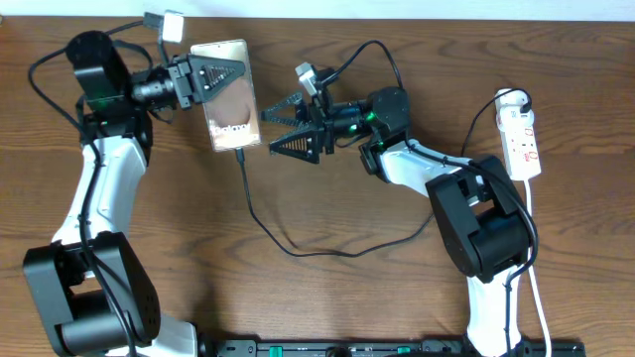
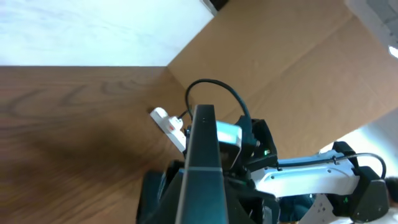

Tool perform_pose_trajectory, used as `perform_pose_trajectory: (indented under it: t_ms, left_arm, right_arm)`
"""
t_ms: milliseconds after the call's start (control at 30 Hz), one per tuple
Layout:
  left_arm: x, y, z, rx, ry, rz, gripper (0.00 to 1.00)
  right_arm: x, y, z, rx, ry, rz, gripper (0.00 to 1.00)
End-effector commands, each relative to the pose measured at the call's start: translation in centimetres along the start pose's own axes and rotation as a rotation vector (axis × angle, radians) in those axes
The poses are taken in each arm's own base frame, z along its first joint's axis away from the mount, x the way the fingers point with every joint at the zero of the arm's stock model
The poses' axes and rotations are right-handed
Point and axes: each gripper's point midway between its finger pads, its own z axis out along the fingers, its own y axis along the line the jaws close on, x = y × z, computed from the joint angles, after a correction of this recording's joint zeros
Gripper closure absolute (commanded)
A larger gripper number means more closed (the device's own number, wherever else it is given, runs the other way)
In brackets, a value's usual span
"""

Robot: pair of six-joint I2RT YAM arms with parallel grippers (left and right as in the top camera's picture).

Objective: Plug charger to phone and switch on socket

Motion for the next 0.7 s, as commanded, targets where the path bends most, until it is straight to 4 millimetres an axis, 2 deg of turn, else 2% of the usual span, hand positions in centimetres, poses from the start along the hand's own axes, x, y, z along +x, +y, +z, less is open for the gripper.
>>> perform_pose_trajectory:
  t_ms: [0, 167, 233, 500, 633, 667]
  left_arm:
    - [-0.2, -0.2, -0.9, -0.002, -0.005, 0.005, 0.93]
    - [0.1, 1.0, -1.1, -0.043, -0.028, -0.040, 0.93]
    - [0.8, 2.3, -1.1, -0.079, -0.035, -0.070, 0.93]
    - [4.6, 7.7, -1.3, -0.201, -0.008, -0.211, 0.93]
    - [6.4, 9.9, -1.3, -0.225, 0.012, -0.285, 0.93]
    - [7.4, 10.9, -1.3, -0.235, 0.023, -0.311, 0.93]
  right_arm:
    - [-2.0, -0.1, -1.0, 0.030, -0.043, -0.042, 0.01]
    - [-2.9, -0.9, -2.3, 0.066, -0.079, 0.010, 0.01]
    - [-3.3, -1.4, -3.3, 0.084, -0.095, 0.042, 0.01]
    - [-3.8, -2.6, -5.3, 0.128, -0.117, 0.104, 0.01]
    - [-3.7, -3.0, -5.7, 0.139, -0.118, 0.126, 0.01]
    - [-3.7, -3.0, -5.7, 0.140, -0.118, 0.126, 0.01]
